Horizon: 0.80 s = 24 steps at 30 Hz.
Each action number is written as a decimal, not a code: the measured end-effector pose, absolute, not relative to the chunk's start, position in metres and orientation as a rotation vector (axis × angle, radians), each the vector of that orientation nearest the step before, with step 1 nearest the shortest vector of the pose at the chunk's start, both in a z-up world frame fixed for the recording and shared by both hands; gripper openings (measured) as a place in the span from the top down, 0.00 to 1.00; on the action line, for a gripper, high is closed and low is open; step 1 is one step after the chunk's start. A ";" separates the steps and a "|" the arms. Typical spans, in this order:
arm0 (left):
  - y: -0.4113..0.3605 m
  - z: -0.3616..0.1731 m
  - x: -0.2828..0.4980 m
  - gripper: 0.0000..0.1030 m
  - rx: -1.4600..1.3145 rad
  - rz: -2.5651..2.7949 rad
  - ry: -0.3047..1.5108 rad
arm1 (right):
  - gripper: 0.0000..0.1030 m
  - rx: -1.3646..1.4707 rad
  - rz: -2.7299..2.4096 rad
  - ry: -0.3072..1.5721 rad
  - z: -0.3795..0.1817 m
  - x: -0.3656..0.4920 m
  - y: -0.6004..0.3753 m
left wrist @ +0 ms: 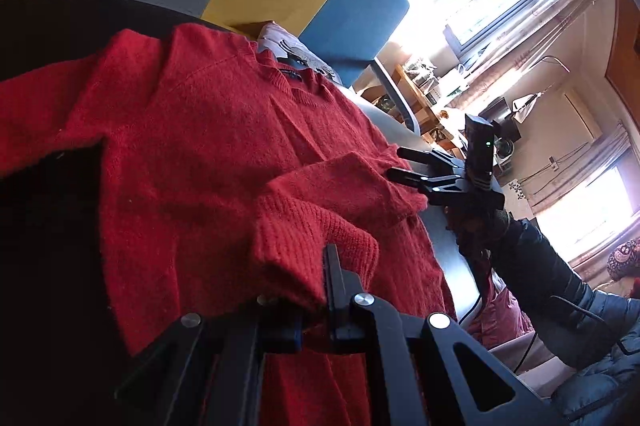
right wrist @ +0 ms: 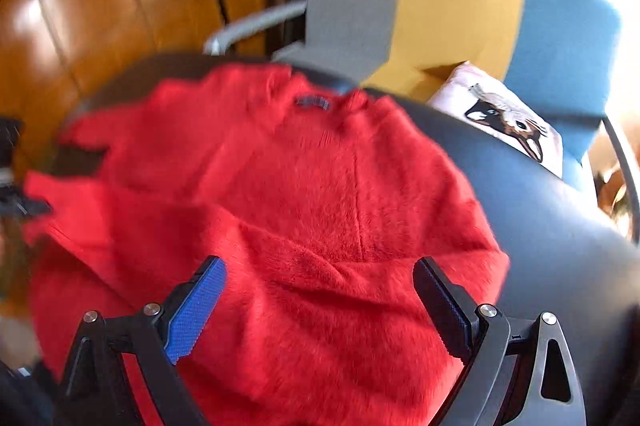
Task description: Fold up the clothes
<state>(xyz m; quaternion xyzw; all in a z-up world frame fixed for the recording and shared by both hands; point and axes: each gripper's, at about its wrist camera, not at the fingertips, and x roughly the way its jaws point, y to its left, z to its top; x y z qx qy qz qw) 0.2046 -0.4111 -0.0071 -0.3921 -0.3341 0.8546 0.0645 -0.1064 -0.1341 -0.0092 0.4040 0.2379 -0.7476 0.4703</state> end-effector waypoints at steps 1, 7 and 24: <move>-0.412 -0.008 0.205 0.94 -1.186 2.583 -1.005 | 0.10 1.006 -1.823 0.612 -0.016 -0.106 -0.136; -0.418 0.002 0.200 0.94 -1.143 2.632 -0.951 | 0.72 1.033 -1.841 0.626 -0.027 -0.109 -0.131; -0.474 0.018 0.106 0.94 -1.314 2.832 -0.780 | 0.82 1.081 -2.080 0.394 -0.017 -0.146 -0.106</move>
